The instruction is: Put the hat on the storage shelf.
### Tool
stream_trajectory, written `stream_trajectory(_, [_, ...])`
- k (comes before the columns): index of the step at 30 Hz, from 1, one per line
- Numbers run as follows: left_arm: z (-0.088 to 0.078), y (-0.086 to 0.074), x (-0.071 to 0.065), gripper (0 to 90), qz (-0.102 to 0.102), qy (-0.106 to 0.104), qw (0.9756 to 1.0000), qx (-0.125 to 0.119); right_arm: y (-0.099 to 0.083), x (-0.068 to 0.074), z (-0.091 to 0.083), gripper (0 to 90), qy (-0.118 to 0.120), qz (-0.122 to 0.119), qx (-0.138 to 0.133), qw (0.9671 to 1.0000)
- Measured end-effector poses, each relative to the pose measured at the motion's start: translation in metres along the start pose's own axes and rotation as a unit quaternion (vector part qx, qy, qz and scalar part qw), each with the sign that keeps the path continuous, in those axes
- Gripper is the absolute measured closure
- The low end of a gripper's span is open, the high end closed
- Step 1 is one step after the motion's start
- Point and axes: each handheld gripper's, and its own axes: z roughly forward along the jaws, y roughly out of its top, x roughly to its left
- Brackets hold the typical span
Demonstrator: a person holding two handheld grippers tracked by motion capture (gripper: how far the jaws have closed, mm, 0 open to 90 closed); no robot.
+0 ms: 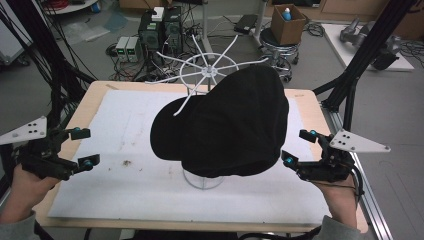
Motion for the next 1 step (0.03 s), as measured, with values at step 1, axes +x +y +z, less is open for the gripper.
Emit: stream_trajectory(1, [0.0001, -0.0002, 0.0002, 3.0, -0.002, -0.001, 1.0000, -0.001, 0.0000, -0.0002, -0.0004, 9.6, -0.001, 0.000, -0.001, 1.0000])
